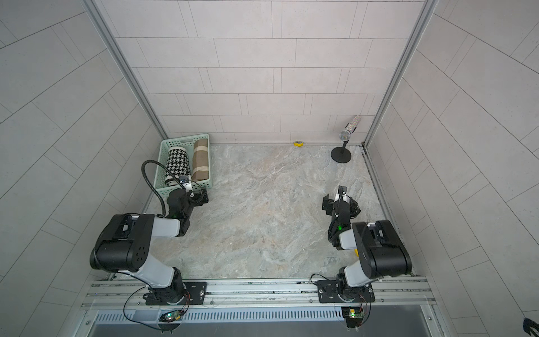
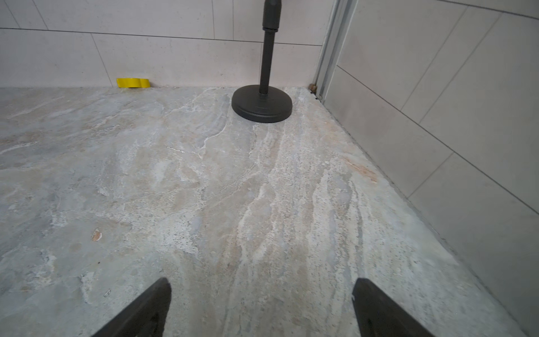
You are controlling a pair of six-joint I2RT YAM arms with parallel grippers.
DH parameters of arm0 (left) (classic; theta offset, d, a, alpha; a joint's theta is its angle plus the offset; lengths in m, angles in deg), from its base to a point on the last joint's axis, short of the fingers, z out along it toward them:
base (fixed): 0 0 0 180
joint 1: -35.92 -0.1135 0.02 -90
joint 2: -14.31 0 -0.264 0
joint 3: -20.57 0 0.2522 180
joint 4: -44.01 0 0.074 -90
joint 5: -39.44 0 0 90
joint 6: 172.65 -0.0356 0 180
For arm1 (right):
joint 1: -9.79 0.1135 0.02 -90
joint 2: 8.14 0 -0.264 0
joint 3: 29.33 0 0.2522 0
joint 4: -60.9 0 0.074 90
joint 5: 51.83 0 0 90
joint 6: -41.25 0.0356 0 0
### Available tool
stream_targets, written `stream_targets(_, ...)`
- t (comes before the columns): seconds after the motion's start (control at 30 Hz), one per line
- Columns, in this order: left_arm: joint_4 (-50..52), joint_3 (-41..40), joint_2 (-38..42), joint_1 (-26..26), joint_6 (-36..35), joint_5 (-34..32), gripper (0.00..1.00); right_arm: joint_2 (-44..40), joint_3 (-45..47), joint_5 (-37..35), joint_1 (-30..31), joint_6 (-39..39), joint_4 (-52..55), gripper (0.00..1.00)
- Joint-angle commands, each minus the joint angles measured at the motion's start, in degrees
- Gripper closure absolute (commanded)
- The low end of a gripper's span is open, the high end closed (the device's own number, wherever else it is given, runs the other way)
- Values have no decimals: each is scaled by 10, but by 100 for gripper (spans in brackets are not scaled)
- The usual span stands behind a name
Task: Roll up the scarf and place it into the basket
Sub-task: Reset both arms
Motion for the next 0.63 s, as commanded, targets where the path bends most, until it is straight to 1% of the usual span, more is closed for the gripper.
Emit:
stream_targets(0.0, -8, -3, -2, 3, -8, -9, 0, 0, 3, 39, -4, -24, -74, 0)
stream_targets(0.03, -7, -3, -2, 3, -8, -9, 0, -12, -6, 33, -5, -20, -40, 0)
stream_targets(0.1, -10, -3, -3, 3, -8, -9, 0, -6, -32, 18, -6, -12, -5, 0)
stream_targets(0.13, -8, -3, -3, 3, -9, -9, 0, 3, -42, 25, -5, -15, 0, 0)
stream_targets(0.2, -10, -3, -3, 3, -8, -8, 0, -7, -68, 33, -5, -21, 66, 0)
stream_targets(0.23, -10, -3, -3, 2, -8, -8, 0, -9, -72, 32, -5, -22, 76, 0)
stream_targets(0.3, -10, -3, -3, 3, -8, -8, 0, 1, -61, 34, -5, -22, 40, 0)
stream_targets(0.6, -9, -3, -4, 3, -8, -10, 0, -1, -60, 33, -5, -22, 43, 0)
